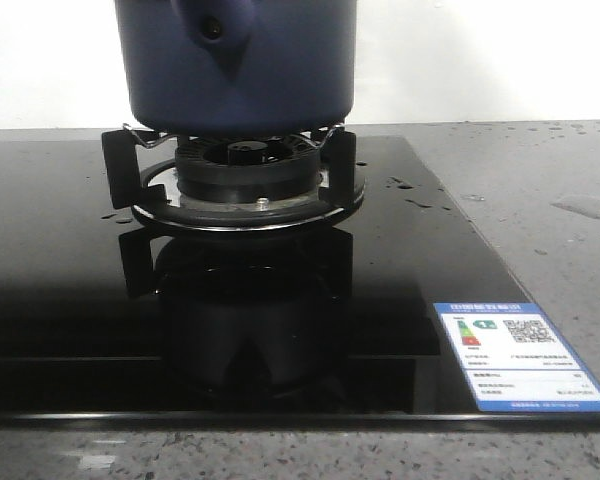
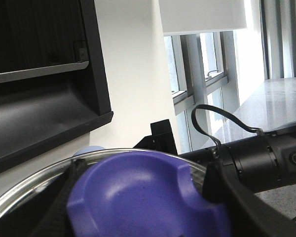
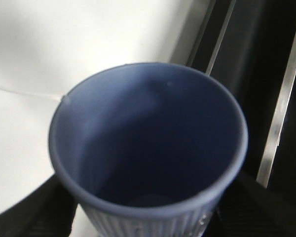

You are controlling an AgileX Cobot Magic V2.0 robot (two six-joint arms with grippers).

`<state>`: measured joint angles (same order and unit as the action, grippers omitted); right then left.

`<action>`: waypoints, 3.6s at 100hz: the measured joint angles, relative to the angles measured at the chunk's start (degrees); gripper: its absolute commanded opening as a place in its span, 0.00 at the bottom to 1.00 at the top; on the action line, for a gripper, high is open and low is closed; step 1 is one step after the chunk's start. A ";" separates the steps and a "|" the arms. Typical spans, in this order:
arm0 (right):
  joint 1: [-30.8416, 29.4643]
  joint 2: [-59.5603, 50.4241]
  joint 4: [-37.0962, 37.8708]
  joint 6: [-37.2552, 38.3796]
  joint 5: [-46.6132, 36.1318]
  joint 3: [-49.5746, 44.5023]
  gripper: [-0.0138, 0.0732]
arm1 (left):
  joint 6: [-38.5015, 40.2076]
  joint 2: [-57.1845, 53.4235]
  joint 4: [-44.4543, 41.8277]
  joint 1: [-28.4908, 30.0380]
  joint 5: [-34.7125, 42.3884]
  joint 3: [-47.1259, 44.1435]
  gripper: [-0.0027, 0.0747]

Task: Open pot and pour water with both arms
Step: 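Tilt the cup with the right gripper to pour water into the saucepan, then lower the cup with the right gripper back onto the counter, then lower the lid onto the saucepan with the left gripper and release both grippers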

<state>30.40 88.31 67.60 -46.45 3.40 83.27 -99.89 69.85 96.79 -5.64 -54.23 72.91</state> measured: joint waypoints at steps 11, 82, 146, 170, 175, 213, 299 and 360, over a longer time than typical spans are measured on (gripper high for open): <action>0.00 0.00 -3.57 4.38 2.26 0.00 0.43 | 0.00 0.00 0.00 0.00 0.00 0.00 0.39; -13.69 -18.92 -58.20 26.35 13.26 -18.43 0.43 | 0.00 4.15 -3.42 -4.72 -0.21 0.00 0.39; -20.02 -29.85 -77.13 26.35 -24.65 -64.74 0.43 | 0.00 15.74 -3.17 -8.25 0.26 -0.22 0.39; -20.02 -28.72 -77.56 26.44 -26.30 -64.74 0.49 | 0.00 15.74 -2.87 -8.47 0.34 -0.22 0.39; -20.02 -28.72 -78.24 26.85 -26.30 -64.74 0.57 | 0.00 15.74 -2.78 -8.47 0.34 -0.22 0.39; -20.12 -31.09 -85.34 27.89 -27.37 -64.79 0.91 | 0.00 15.74 -2.75 -8.47 0.34 -0.22 0.39; -20.12 -59.14 -85.59 27.89 -11.79 -65.02 0.91 | -2.18 25.63 -1.61 -9.63 3.23 -0.22 0.39; -20.12 -59.20 -85.59 27.89 -11.70 -65.02 0.91 | -2.39 25.66 1.04 -9.76 4.01 -0.22 0.86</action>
<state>10.28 29.11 -18.00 -18.55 -8.30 18.24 -102.28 95.51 97.84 -15.41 -50.22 72.70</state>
